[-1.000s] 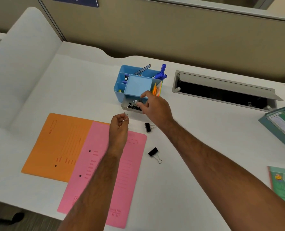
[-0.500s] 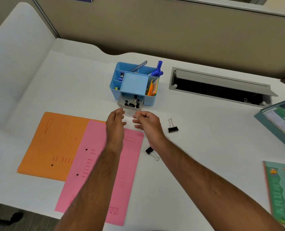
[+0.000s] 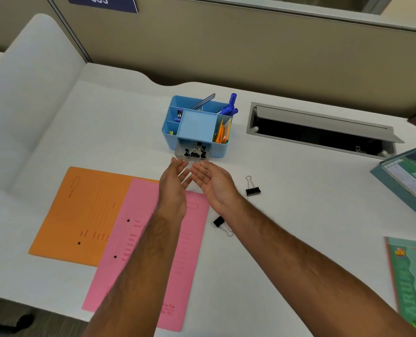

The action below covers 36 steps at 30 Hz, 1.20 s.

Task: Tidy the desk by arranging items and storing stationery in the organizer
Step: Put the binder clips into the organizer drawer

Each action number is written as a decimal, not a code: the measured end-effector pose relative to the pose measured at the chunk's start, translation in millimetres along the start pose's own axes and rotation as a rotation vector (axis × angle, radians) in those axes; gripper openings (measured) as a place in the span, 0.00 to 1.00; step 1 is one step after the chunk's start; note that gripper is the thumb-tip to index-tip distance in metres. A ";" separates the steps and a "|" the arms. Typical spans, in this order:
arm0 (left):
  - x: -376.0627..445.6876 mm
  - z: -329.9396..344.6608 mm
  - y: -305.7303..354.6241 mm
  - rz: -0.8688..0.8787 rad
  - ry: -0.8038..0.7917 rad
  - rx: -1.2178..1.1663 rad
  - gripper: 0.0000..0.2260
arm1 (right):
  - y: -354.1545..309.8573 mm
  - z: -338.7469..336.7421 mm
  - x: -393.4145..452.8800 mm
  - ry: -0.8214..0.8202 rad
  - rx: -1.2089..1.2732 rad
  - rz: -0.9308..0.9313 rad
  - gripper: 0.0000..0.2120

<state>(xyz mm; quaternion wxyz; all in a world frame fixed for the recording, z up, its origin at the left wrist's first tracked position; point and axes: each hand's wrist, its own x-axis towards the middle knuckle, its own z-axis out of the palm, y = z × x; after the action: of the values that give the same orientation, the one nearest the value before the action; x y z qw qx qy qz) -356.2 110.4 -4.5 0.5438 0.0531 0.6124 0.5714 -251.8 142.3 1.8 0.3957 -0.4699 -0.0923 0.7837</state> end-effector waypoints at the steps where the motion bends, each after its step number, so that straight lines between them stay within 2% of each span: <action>1: 0.8 0.9 1.2 0.001 -0.004 0.006 0.18 | -1.4 1.0 0.7 -0.001 -0.007 -0.001 0.14; 9: 10.2 9.0 11.4 0.006 -0.014 0.067 0.21 | -13.3 8.6 7.8 -0.016 -0.065 -0.022 0.14; 13: 11.8 17.7 16.3 0.011 -0.013 0.055 0.19 | -19.8 10.4 12.2 -0.029 -0.095 -0.038 0.09; 16: 11.9 24.8 20.2 0.015 -0.011 0.048 0.19 | -25.2 10.2 14.5 -0.029 -0.133 -0.068 0.13; 21: 13.3 31.9 25.9 0.030 -0.016 0.057 0.20 | -30.9 7.7 15.6 -0.040 -0.195 -0.094 0.08; 24: 14.9 33.3 25.5 0.045 -0.023 0.053 0.21 | -32.3 3.9 16.6 -0.054 -0.258 -0.108 0.13; 26: 14.7 33.1 24.2 0.053 -0.037 0.037 0.22 | -33.8 2.2 16.7 -0.065 -0.378 -0.135 0.16; 28: 15.1 32.7 22.3 0.061 -0.049 0.018 0.22 | -38.1 2.6 16.4 -0.076 -0.624 -0.229 0.17; 33: 20.0 30.9 20.5 0.067 -0.078 -0.003 0.23 | -61.9 8.6 19.0 -0.183 -1.254 -0.698 0.16; 36: 20.9 31.0 21.8 0.053 -0.077 -0.030 0.23 | -78.9 12.6 26.1 -0.220 -1.557 -0.839 0.18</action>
<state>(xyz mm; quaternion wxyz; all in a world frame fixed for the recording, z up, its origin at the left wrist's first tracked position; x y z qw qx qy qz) -354.3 152.0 6.9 0.5523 0.0833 0.5809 0.5921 -226.2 216.4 32.1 0.2073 -0.4552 -0.8005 0.3300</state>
